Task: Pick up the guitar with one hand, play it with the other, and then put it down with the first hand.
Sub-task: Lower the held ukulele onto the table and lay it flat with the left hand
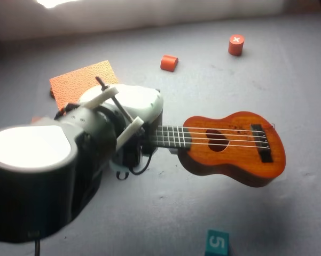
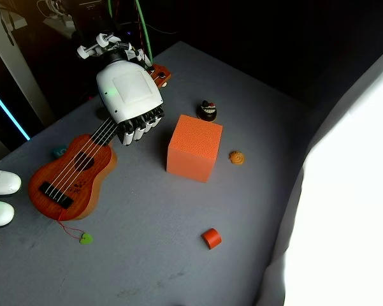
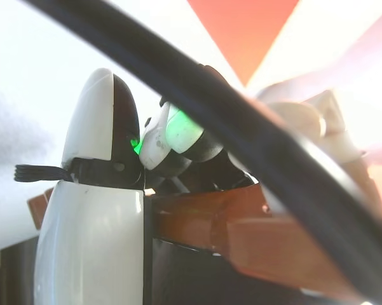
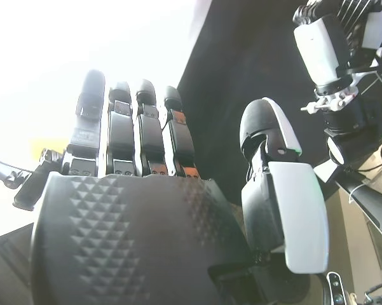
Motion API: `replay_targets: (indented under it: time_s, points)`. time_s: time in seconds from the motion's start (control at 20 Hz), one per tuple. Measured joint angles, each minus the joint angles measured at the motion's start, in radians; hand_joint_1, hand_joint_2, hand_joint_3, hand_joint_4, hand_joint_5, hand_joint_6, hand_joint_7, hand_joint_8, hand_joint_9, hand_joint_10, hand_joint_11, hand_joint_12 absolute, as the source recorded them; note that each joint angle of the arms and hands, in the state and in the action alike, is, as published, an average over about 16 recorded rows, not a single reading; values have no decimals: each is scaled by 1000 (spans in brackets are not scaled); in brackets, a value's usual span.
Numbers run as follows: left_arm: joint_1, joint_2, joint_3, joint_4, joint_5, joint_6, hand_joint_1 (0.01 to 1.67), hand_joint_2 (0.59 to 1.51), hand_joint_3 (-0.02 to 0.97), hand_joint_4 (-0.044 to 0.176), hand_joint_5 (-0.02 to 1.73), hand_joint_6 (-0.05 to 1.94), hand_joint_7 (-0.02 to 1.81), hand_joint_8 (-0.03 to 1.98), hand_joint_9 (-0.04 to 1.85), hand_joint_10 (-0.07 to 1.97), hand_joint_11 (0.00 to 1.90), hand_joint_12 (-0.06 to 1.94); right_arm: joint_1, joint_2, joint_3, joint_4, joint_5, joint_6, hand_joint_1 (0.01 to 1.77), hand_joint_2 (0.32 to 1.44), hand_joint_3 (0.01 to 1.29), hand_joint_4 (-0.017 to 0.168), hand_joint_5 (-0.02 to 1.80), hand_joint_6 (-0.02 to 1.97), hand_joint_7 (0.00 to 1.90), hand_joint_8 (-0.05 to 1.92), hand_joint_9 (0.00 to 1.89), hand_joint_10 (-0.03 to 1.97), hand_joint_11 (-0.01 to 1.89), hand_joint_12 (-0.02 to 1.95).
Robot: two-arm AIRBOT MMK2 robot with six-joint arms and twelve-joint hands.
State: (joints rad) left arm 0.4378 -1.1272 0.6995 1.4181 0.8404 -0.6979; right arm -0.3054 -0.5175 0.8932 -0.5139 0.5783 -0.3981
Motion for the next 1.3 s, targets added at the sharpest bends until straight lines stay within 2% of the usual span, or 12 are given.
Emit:
replay_targets:
  time_s: [0.25,0.75,1.05,1.3]
  points:
    - [48,-22,12,45,1,-49,1504,1078,-15,-4,1315,1881,1338,1960,1422,1923,1461,1918,0,0,-3,-1,0,0,387,1283,16,0,230,29,204,21,151,16,12,562]
    - [148,-82,70,167,-2,-168,1477,1079,-15,1,1305,1885,1343,1956,1430,1921,1471,1918,0,0,-4,-3,0,0,400,1283,16,-1,225,29,202,20,147,17,11,552]
    - [199,-104,96,224,-3,-225,1320,1074,-17,62,1264,1895,1360,1931,1441,1915,1484,1918,0,0,-4,-3,0,0,402,1283,17,-1,227,29,199,21,156,17,11,609]
    - [227,-112,108,252,-2,-252,1084,1031,-17,115,1222,1901,1325,1917,1400,1910,1454,1918,0,0,-4,-3,0,0,398,1283,17,-1,227,30,197,21,161,17,11,627]
